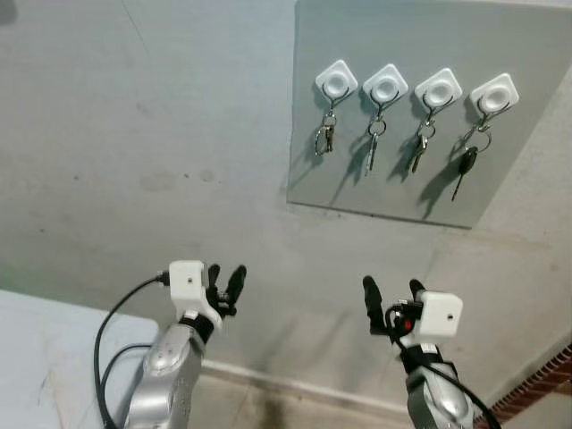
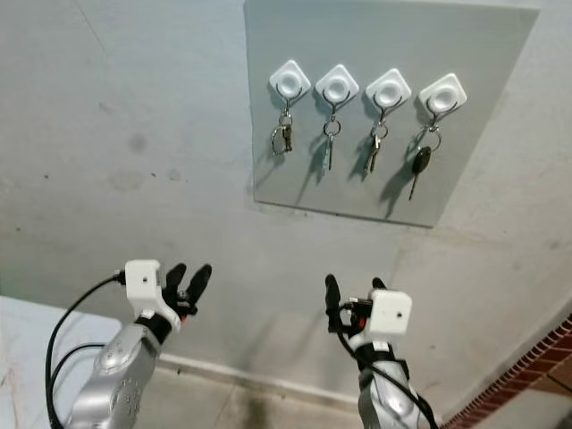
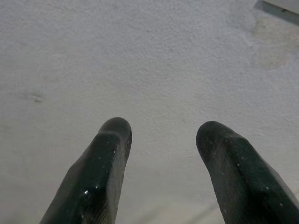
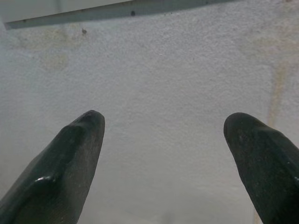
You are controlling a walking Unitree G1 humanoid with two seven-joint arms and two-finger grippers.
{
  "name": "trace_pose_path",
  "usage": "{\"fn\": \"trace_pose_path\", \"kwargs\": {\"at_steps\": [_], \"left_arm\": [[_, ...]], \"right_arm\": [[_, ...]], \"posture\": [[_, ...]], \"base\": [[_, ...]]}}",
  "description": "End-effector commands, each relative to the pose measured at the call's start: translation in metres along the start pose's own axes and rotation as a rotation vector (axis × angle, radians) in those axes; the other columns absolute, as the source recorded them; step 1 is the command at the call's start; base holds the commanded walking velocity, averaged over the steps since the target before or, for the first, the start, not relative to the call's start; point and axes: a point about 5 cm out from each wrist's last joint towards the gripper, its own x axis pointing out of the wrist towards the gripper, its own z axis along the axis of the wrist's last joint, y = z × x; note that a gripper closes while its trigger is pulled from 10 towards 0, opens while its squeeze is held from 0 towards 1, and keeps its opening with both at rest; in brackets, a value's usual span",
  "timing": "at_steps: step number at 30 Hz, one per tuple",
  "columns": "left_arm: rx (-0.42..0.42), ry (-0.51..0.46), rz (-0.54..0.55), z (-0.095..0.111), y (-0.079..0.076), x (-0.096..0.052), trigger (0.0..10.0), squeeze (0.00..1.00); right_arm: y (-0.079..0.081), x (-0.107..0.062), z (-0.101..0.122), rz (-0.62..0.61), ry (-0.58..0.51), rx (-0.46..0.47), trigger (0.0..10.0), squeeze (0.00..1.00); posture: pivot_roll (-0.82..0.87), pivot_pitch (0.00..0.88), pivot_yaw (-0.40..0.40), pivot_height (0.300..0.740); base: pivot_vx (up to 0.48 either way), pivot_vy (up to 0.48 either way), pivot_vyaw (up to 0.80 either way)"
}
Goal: Hang keys on a hook
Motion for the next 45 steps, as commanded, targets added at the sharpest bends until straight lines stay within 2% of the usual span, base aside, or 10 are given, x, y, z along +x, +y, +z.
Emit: {"fn": "trace_pose_path", "kwargs": {"at_steps": [1,5,9,14,23,24,29,33,37,45], "left_arm": [[0.008,-0.027,-0.014,0.006,-0.001,-0.003,10.0,0.0],[0.024,-0.018,-0.002,0.0,0.001,-0.01,10.0,0.0],[0.001,-0.025,0.026,0.001,0.005,-0.01,10.0,0.0],[0.021,-0.028,0.017,0.005,0.005,-0.009,10.0,0.0],[0.031,-0.007,0.023,-0.002,0.007,-0.009,10.0,0.0],[0.062,0.033,0.029,-0.015,0.007,-0.009,10.0,0.0],[0.124,0.118,0.014,-0.04,0.006,-0.009,10.0,0.0],[0.177,0.169,-0.025,-0.052,0.003,-0.01,10.0,0.0],[0.198,0.253,-0.059,-0.071,0.003,-0.016,10.0,0.0],[0.268,0.48,-0.085,-0.113,0.013,-0.036,10.0,0.0]], "right_arm": [[0.004,-0.003,0.004,0.019,-0.023,-0.002,10.0,0.0],[0.005,-0.008,0.0,0.013,-0.015,-0.016,10.0,0.0],[0.008,-0.007,-0.001,0.008,-0.015,-0.003,10.0,0.0],[0.011,-0.004,-0.001,0.015,-0.016,-0.003,10.0,0.0],[0.006,-0.006,-0.007,0.003,0.013,-0.022,10.0,0.0],[0.0,-0.009,-0.018,-0.004,0.055,-0.042,10.0,0.0],[-0.01,-0.012,-0.039,-0.021,0.144,-0.069,10.0,0.0],[-0.013,-0.013,-0.049,-0.019,0.192,-0.086,10.0,0.0],[-0.016,-0.016,-0.063,0.0,0.252,-0.122,10.0,0.0],[-0.031,-0.033,-0.1,0.025,0.467,-0.243,10.0,0.0]], "posture": [[-0.03,0.0,0.016,0.74],[-0.03,0.0,0.012,0.74],[-0.02,0.0,0.012,0.74],[-0.01,0.0,0.008,0.74],[-0.01,0.0,0.004,0.74],[-0.01,0.0,0.006,0.74],[-0.01,0.0,0.004,0.74],[-0.02,0.0,0.007,0.74],[-0.02,0.0,0.012,0.74],[-0.02,0.0,0.014,0.74]], "base": [[0.0,0.0,0.0],[0.0,0.0,0.0],[0.0,0.0,0.0],[0.0,0.0,0.0],[0.0,0.0,0.0],[0.0,0.0,0.0],[0.0,0.0,0.0],[0.0,0.0,0.0],[0.0,0.0,0.0],[0.0,0.0,0.0]]}}
